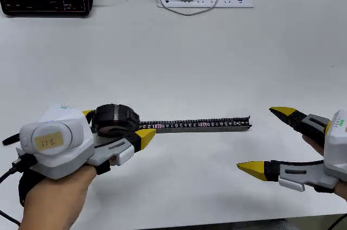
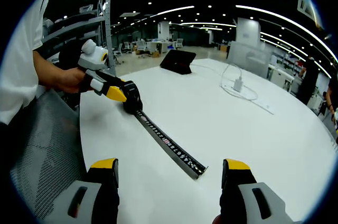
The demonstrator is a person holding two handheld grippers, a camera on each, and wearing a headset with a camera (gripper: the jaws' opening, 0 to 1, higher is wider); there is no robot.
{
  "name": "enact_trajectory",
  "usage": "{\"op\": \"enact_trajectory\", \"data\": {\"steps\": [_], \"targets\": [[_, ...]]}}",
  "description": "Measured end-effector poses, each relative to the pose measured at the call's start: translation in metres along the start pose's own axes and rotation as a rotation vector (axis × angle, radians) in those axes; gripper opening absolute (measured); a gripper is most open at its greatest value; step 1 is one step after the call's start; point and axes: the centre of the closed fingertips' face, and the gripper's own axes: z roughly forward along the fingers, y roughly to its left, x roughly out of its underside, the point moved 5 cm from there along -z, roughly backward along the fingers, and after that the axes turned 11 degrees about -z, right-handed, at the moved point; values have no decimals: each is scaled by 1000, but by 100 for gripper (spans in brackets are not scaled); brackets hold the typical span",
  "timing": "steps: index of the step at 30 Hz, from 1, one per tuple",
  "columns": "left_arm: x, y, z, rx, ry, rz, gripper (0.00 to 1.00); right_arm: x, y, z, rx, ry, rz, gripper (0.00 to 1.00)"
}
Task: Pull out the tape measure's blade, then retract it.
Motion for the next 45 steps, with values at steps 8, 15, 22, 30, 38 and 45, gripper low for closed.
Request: {"op": "enact_trajectory", "data": {"steps": [8, 15, 22, 30, 38, 45], "targets": [[1, 3, 4, -53, -5, 16, 82, -1, -7, 0, 11, -2, -10, 72], [0, 8, 6, -76, -12, -11, 77, 4, -14, 2, 12, 28, -53, 67], [-1, 10, 7, -100, -22, -35, 74, 11, -24, 3, -15, 63, -108, 65], [0, 12, 10, -123, -10, -35, 73, 17, -34, 8, -47, 85, -142, 62], [2, 12, 12, -132, -9, -67, 71, 20, -42, 12, -70, 99, -169, 59], [1, 13, 12, -142, -5, -92, 69, 24, -46, 15, -106, 127, -204, 56]]}}
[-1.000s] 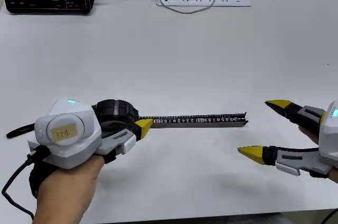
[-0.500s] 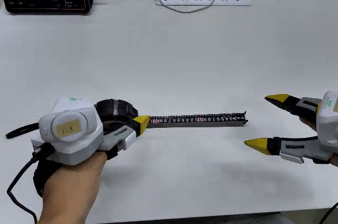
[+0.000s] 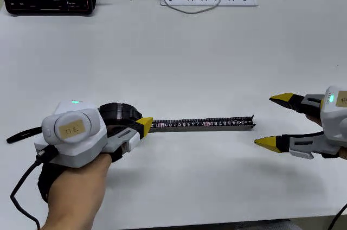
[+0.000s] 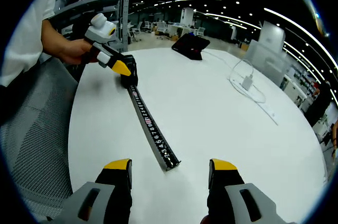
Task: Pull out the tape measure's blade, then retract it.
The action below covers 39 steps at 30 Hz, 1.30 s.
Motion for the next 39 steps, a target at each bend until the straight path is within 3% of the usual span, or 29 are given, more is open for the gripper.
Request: {"op": "enact_trajectory", "data": {"steps": [12, 14, 28, 39], "targets": [[0, 4, 3, -23, 9, -20, 65, 4, -6, 6, -37, 26, -28, 54], [1, 5, 3, -37, 20, 8, 64, 4, -6, 6, -44, 29, -47, 51], [2, 8, 5, -36, 23, -18, 61, 6, -6, 15, -99, 57, -90, 46], [2, 8, 4, -35, 29, -18, 61, 9, -8, 26, -185, 103, -151, 40]]}}
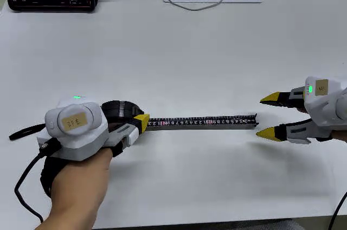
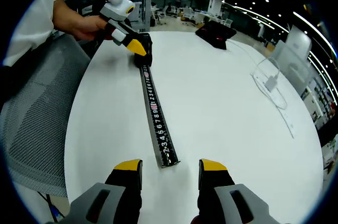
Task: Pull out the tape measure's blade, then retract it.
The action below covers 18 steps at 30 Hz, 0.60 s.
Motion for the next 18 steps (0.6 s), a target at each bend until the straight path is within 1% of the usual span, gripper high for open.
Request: {"op": "enact_trajectory", "data": {"steps": [4, 6, 13, 18], "targets": [[0, 0, 0, 1, 0, 0, 60, 0, -1, 6, -27, 20, -25, 38], [0, 0, 0, 1, 0, 0, 60, 0, 0, 9, -41, 33, -49, 38], [0, 0, 0, 2, 2, 0, 60, 2, 2, 16, -92, 59, -70, 32], [0, 0, 0, 2, 3, -1, 60, 5, 1, 20, -110, 70, -80, 28]]}}
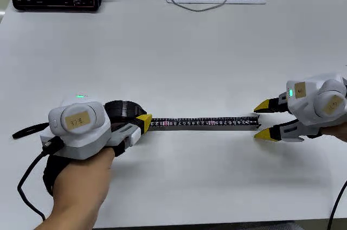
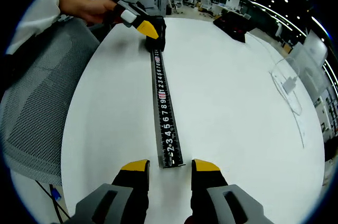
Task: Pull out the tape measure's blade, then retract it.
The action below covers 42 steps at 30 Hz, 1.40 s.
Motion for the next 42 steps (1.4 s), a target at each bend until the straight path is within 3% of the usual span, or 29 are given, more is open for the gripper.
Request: {"op": "enact_trajectory", "data": {"steps": [17, 42], "targets": [[0, 1, 1, 3, 0, 1, 60, 0, -3, 2, -60, 15, -31, 13], [2, 0, -2, -29, -21, -37, 60, 0, -3, 2, -66, 32, -45, 11]]}}
